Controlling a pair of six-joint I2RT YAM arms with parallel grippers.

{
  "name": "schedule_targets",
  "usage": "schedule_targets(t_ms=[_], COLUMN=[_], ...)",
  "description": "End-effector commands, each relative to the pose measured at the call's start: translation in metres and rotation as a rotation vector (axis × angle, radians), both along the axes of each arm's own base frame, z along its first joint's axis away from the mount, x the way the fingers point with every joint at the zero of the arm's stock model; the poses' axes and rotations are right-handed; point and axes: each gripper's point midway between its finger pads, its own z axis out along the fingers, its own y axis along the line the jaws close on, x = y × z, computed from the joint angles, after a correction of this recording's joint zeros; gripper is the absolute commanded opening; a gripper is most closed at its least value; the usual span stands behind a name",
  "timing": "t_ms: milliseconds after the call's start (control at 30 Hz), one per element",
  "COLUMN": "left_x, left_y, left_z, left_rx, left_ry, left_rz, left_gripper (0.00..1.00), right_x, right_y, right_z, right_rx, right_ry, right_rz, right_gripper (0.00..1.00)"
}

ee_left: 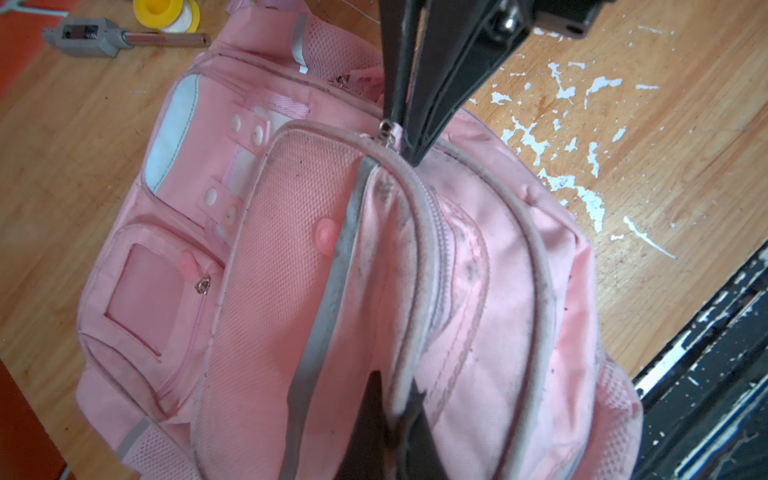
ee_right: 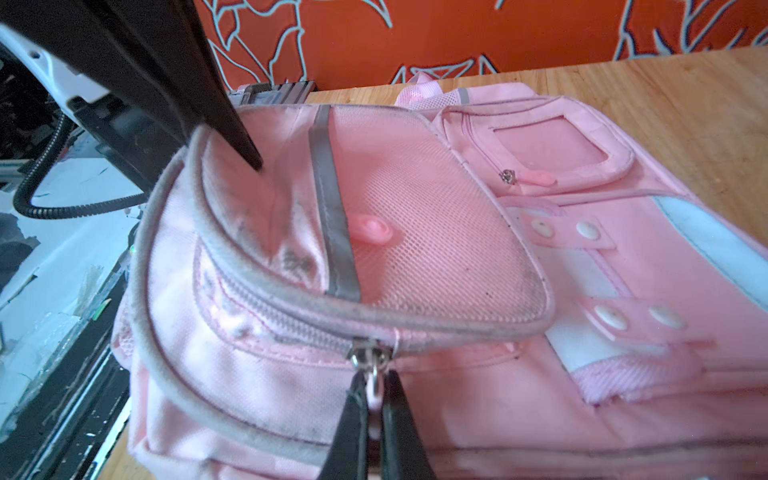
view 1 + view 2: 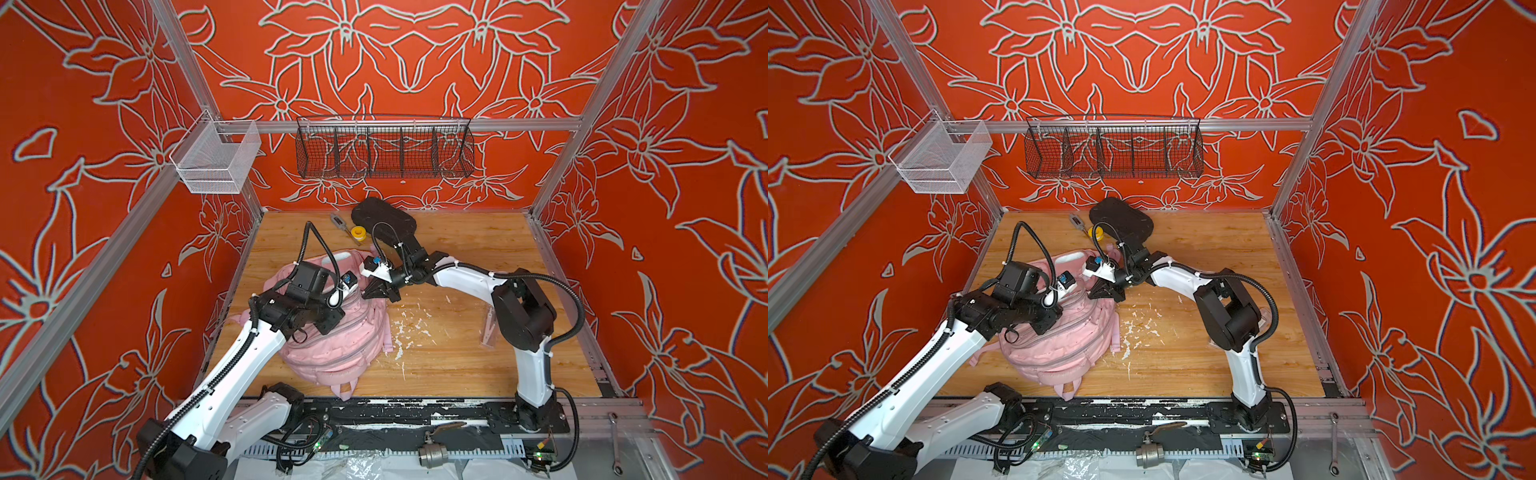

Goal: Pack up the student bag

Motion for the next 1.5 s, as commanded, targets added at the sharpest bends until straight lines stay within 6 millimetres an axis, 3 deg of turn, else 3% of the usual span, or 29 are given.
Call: schedule_targets(t_ms=[0,367,467,600,633,700,733,833,900,1133,1467], left_x=[0.019,0.029,0.028,0.026,0.024,0.018,0.014,0.000,-0.009,-0.027,-0.025], left_y=[-0.011,-0.045,-0.058,-0.061,-0.059,-0.053,-0.049,-0.035,-0.027,-0.006,-0.024], left_z=[0.011,0.027,0.029,0.022,0.021,0.018,0.018,0.017,0.016,-0.015,-0.027], left_rx=[-0.115,-0.306,-0.316,-0.305,-0.294,-0.265,-0.244,-0.166,-0.120,0.066,-0.023], left_ry=[-0.035,-0.019,-0.009,0.031,0.036,0.034,0.027,0.002,-0.024,-0.001,0.024], left_rz=[0.096,0.179,0.166,0.180,0.179,0.173,0.159,0.106,0.060,-0.058,-0.080], left_gripper=[0.00,0.00,0.00,0.01,0.08,0.35,0.43,0.61,0.67,0.70,0.70], right_x=[-0.009,-0.042,-0.044,-0.040,-0.037,-0.032,-0.029,-0.020,-0.017,-0.008,-0.004], right_y=[-0.013,-0.024,-0.026,-0.032,-0.035,-0.039,-0.041,-0.048,-0.052,-0.059,-0.060], right_z=[0.016,0.023,0.021,0.022,0.023,0.026,0.027,0.034,0.036,0.040,0.042], right_rx=[-0.048,-0.131,-0.155,-0.166,-0.165,-0.155,-0.149,-0.120,-0.115,-0.125,-0.126], right_ry=[0.090,0.133,0.147,0.143,0.146,0.157,0.166,0.190,0.188,0.207,0.219], right_rz=[-0.079,-0.213,-0.258,-0.316,-0.326,-0.340,-0.341,-0.344,-0.331,-0.285,-0.291], right_gripper=[0.00,0.00,0.00,0.00,0.00,0.00,0.00,0.00,0.00,0.00,0.00])
